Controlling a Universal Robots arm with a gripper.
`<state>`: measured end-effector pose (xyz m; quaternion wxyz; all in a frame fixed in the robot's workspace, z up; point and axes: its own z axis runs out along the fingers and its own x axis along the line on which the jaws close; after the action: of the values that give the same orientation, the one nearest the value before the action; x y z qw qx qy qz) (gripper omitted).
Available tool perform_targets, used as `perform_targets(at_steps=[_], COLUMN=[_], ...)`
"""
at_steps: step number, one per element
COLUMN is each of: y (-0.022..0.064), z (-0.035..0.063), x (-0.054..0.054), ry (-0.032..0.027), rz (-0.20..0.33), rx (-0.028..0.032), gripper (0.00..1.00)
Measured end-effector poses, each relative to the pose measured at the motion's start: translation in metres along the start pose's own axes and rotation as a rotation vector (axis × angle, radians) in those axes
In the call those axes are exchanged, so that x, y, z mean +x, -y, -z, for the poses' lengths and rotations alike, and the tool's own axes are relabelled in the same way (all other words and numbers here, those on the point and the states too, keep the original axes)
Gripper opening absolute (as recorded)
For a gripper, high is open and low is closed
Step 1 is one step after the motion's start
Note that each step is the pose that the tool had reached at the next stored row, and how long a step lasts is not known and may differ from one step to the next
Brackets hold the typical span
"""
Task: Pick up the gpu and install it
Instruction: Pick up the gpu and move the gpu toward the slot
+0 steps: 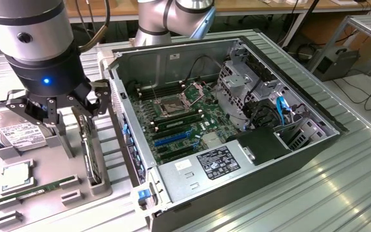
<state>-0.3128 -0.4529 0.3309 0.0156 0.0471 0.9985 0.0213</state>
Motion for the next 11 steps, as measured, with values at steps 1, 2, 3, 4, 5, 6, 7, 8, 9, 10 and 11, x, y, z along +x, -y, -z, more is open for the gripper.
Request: perform_targets(at_steps=[1, 2, 3, 4, 5, 6, 7, 8, 9, 10, 11], y=[0.0001, 0.0002, 0.0003, 0.0003, 0.0004, 0.0005, 0.0006, 0.0008, 0.001, 0.0011, 0.0012], z=[-0.0024, -0.0047, -0.0063, -0.008, -0.0099, -0.0114, -0.013, -0.0156, -0.0173, -0.019, -0.0205], x=[0.0, 0.0, 0.0, 0.0, 0.001, 0.001, 0.001, 0.002, 0.003, 0.003, 0.004], ry=[0.0001, 0.0002, 0.0004, 0.001, 0.002, 0.0027, 0.0034, 0.0045, 0.0052, 0.006, 0.0069], rz=[-0.001, -0.002, -0.003, -0.004, -0.005, -0.006, -0.007, -0.008, -0.008, -0.009, -0.009], rx=[0.0, 0.0, 0.0001, 0.0, -0.0001, -0.0002, -0.0002, -0.0002, -0.0002, -0.0003, -0.0003], gripper=[0.54, 0.54, 0.54, 0.54, 0.54, 0.54, 0.54, 0.54, 0.54, 0.54, 0.54])
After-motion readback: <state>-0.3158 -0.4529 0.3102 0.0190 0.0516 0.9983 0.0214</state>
